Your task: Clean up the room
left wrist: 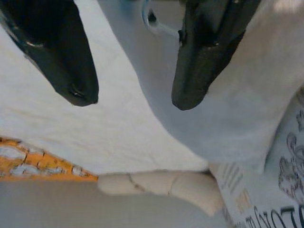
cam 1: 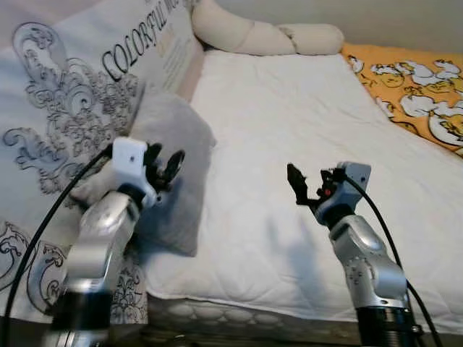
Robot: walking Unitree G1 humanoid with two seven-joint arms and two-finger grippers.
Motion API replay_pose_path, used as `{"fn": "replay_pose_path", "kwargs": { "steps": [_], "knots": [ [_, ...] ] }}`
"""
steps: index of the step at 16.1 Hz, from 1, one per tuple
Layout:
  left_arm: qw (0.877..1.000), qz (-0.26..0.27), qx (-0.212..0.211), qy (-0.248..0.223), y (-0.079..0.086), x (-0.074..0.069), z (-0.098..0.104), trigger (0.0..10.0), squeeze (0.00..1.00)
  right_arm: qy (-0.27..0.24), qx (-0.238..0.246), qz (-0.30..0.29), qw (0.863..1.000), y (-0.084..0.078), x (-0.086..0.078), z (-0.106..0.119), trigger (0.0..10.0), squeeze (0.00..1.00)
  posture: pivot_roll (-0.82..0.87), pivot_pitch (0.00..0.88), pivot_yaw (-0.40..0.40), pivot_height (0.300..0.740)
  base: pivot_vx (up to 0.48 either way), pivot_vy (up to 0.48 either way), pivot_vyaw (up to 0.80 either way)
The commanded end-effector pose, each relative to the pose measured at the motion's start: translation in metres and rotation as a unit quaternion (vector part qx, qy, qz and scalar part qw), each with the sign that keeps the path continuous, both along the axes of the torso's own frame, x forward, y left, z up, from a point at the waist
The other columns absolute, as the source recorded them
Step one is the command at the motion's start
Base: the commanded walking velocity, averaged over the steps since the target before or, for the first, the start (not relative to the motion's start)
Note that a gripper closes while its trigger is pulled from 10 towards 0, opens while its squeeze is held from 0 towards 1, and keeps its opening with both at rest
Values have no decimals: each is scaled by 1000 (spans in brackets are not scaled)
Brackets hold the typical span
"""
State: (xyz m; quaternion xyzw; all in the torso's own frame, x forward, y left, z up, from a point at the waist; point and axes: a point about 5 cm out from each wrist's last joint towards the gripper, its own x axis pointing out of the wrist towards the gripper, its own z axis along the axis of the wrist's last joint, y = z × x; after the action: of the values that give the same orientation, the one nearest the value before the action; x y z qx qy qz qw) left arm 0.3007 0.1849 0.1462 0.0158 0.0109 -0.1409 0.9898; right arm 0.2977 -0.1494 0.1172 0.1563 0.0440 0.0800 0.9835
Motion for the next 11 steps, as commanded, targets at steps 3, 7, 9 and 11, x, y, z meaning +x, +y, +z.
{"fn": "replay_pose_path", "kwargs": {
  "steps": [3,7,9,11],
  "knots": [
    [1000,23,20,7,1,-5,-2,10000,878,-13,-42,-18,999,-1,-4,1,10000,1000,42,0,-30,740,0,-241,0],
    [997,54,47,23,5,-7,-15,10000,824,-10,-60,-20,998,4,-4,-1,10000,263,34,0,-40,740,0,-242,0],
    [997,51,52,28,2,-6,-18,10000,820,2,-59,-37,998,3,-5,-6,10000,0,51,0,-51,740,0,-253,0],
    [997,51,59,27,1,-6,-18,10000,820,14,-58,-44,997,5,-6,-11,10000,0,55,0,-48,740,0,-291,0]
  ]
}}
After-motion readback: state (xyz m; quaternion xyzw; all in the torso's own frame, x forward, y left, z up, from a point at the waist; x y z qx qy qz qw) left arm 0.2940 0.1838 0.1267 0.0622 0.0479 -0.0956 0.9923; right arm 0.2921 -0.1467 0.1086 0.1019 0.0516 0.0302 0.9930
